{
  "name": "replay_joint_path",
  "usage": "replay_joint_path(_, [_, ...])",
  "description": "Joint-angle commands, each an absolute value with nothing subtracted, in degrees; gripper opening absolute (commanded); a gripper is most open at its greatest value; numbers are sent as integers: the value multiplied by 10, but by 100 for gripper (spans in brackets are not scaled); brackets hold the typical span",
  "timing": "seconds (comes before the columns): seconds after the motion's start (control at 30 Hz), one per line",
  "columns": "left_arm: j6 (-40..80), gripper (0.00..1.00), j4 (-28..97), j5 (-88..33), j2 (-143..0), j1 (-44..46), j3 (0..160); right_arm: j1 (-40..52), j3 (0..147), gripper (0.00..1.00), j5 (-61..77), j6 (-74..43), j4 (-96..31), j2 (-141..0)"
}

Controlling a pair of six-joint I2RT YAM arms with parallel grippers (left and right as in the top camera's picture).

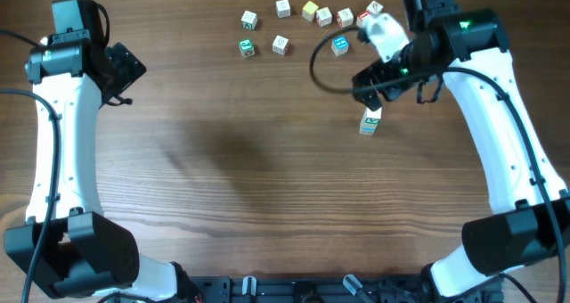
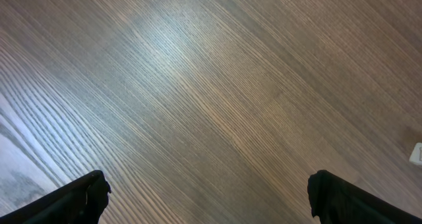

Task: Form a tower

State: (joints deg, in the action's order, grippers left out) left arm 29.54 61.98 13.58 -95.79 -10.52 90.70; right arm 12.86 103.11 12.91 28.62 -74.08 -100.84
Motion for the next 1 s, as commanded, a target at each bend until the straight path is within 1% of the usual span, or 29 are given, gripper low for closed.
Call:
replay_joint_path(0.0, [305,100,620,135,-963,-107,904,128,1034,100,140,461,-737,-1055])
replay_joint_path(0.13, [305,100,620,135,-963,-107,904,128,1034,100,112,480,-740,-1111])
replay_joint_path(0.2, [305,100,620,135,-963,-107,904,128,1034,100,86,478,-740,-1114])
replay_joint_path(0.3, [305,100,620,135,-963,-107,904,128,1034,100,37,434,-741,-1111])
replay_joint_path(0.37, [305,100,620,135,-963,-107,904,128,1034,100,32,431,-741,-1111])
replay_joint_path(0.63, [305,100,620,135,-963,-107,904,128,1034,100,32,435,-536,-1112])
replay_joint_path(0.7, [305,100,620,135,-963,-107,904,128,1034,100,32,435,-505,-1112])
replay_joint_path(0.83, [305,100,620,135,-963,-107,904,128,1034,100,117,433,-526,-1112])
replay_joint_path(0.97, [305,100,620,135,-963,-107,904,128,1034,100,120,436,-570,-1112])
